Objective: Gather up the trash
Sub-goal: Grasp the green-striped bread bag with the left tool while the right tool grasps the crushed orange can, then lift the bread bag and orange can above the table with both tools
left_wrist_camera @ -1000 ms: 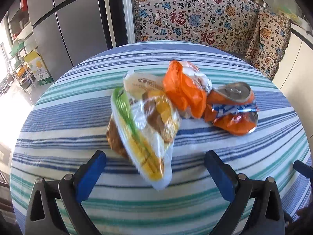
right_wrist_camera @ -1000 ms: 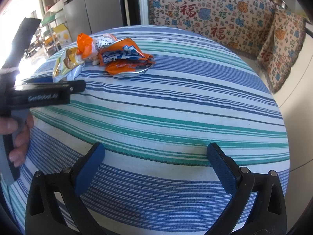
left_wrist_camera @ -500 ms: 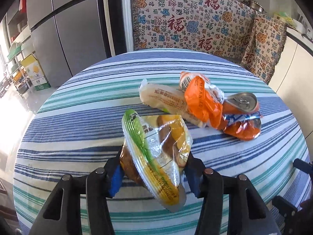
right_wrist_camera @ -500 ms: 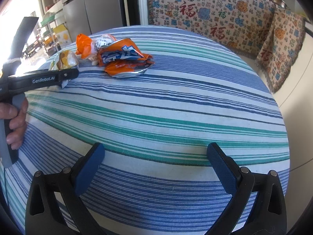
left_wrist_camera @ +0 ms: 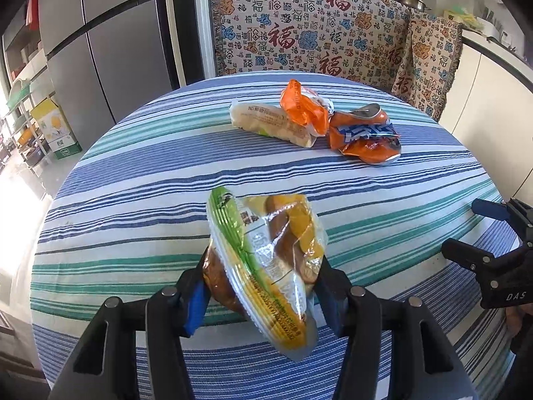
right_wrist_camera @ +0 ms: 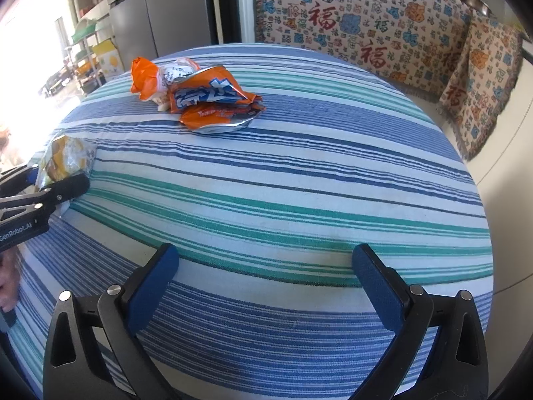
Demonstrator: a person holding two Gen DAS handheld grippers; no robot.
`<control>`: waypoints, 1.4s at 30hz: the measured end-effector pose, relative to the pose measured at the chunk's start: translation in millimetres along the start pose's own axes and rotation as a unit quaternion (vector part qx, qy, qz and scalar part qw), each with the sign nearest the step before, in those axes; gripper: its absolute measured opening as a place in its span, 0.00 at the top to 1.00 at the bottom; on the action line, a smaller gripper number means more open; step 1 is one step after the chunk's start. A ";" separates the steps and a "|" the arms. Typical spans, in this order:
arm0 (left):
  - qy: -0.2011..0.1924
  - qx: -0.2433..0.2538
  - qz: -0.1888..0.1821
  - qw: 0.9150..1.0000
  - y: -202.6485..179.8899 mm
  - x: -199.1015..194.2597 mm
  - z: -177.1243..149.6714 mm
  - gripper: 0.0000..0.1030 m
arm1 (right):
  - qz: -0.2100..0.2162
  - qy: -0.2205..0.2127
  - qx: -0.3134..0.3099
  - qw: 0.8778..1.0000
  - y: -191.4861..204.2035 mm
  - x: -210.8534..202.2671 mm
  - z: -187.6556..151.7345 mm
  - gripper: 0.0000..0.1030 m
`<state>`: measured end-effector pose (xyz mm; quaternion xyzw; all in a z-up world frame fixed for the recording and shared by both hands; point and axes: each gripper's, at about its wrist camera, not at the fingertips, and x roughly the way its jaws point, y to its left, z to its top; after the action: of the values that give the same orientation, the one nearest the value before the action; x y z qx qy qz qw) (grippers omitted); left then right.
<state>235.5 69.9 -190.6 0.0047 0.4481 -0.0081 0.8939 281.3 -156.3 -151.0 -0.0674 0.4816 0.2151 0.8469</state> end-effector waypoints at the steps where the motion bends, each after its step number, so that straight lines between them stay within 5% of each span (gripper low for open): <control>1: 0.000 0.002 0.001 1.000 -0.4 0.3 0.3 0.44 | 0.006 0.005 -0.007 1.000 0.0 3.7 5.9 0.00; 6: 0.003 0.004 0.000 1.000 -1.1 3.2 1.7 0.34 | 0.045 0.011 -0.037 0.998 7.0 26.9 46.8 0.01; 16: 0.004 0.006 0.000 1.000 -2.8 4.4 2.8 0.30 | 0.063 0.004 -0.079 0.995 22.9 80.0 107.2 0.00; 18: 0.005 0.006 0.000 1.000 -3.7 4.4 2.9 0.28 | 0.058 -0.012 -0.079 0.995 19.8 76.9 108.9 0.17; 31: 0.007 0.005 0.001 1.000 -3.8 5.1 5.7 0.24 | -0.030 -0.005 0.048 0.998 -8.8 6.4 16.8 0.15; 33: 0.007 0.005 0.000 1.000 -3.4 5.1 5.3 0.24 | -0.015 0.008 0.052 0.999 -2.2 -5.4 -0.2 0.03; 40: 0.009 0.011 -0.002 1.000 -0.7 -2.8 -5.0 0.24 | 0.130 0.004 0.061 0.990 -2.7 -38.9 -27.3 0.03; 42: 0.009 0.010 -0.003 1.000 -1.2 -3.1 -5.0 0.24 | 0.089 -0.009 0.049 0.995 -5.5 -46.3 -27.4 0.03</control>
<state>229.6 68.9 -191.1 0.0125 0.4557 -0.0149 0.8899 241.5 -184.0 -126.9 0.0190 0.4882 0.2664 0.8309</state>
